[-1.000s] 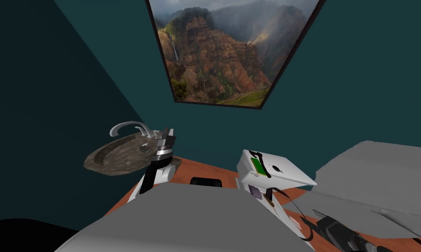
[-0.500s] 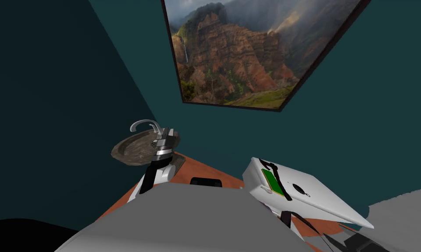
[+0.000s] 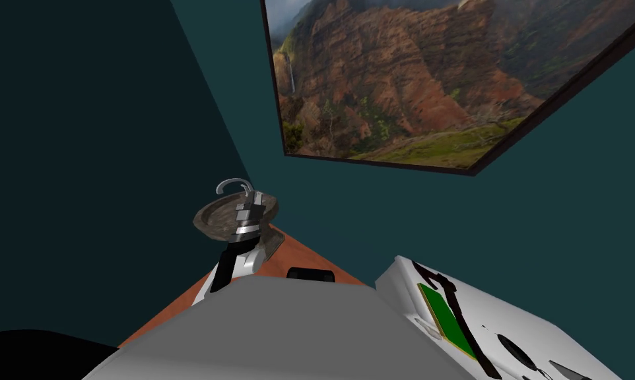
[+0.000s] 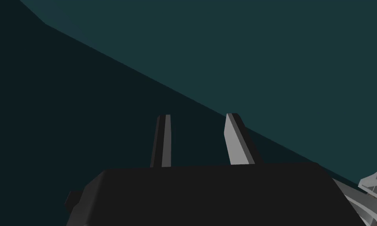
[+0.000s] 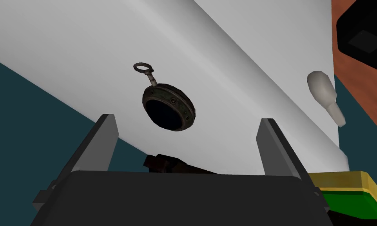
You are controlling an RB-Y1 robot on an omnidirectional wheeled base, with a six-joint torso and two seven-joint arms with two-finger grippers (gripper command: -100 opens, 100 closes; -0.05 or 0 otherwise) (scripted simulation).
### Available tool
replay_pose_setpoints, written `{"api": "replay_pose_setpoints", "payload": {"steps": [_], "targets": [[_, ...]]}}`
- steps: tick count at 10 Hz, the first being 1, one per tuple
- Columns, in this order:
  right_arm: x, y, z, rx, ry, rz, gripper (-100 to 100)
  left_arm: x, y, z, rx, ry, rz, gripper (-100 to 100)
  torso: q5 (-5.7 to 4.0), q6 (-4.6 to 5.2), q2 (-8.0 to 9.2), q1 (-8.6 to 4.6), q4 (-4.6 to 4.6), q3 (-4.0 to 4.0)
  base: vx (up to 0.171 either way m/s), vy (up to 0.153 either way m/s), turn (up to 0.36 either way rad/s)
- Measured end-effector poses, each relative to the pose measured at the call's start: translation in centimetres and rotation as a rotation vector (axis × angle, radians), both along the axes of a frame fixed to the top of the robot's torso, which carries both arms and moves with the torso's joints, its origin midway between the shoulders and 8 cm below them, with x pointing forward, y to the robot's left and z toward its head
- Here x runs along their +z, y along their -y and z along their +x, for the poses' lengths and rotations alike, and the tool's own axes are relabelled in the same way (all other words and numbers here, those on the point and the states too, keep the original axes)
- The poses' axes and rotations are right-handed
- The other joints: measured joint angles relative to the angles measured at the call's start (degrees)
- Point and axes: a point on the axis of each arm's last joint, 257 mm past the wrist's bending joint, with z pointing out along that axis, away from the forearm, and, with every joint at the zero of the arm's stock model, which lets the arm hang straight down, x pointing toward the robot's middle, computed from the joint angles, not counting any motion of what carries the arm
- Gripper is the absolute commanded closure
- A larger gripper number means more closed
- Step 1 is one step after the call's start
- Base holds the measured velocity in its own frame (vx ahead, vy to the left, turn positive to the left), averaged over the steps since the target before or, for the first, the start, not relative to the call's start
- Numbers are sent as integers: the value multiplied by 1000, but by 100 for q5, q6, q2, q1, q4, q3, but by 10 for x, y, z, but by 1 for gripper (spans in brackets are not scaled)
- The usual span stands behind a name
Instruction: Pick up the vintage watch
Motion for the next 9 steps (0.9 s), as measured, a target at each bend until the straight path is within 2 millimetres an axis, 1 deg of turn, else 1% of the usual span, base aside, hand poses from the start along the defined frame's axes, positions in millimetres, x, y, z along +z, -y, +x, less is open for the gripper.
{"api": "replay_pose_setpoints", "payload": {"steps": [1,4,5,9], "targets": [[0,0,0,0,0,0,-100,0,0,0,0,0,0,0,2,0,17,8,4,10,17,-27,83],[-18,-6,-11,-21,4,1,-100,0,0,0,0,0,0,0,-1,1,24,-5,7,15,12,-37,66],[-19,-6,-11,-22,3,-1,100,0,0,0,0,0,0,0,1,1,26,4,7,16,0,0,0],[-18,-5,-11,-22,4,-4,100,0,0,0,0,0,0,0,-14,1,29,3,8,18,0,-3,0]]}}
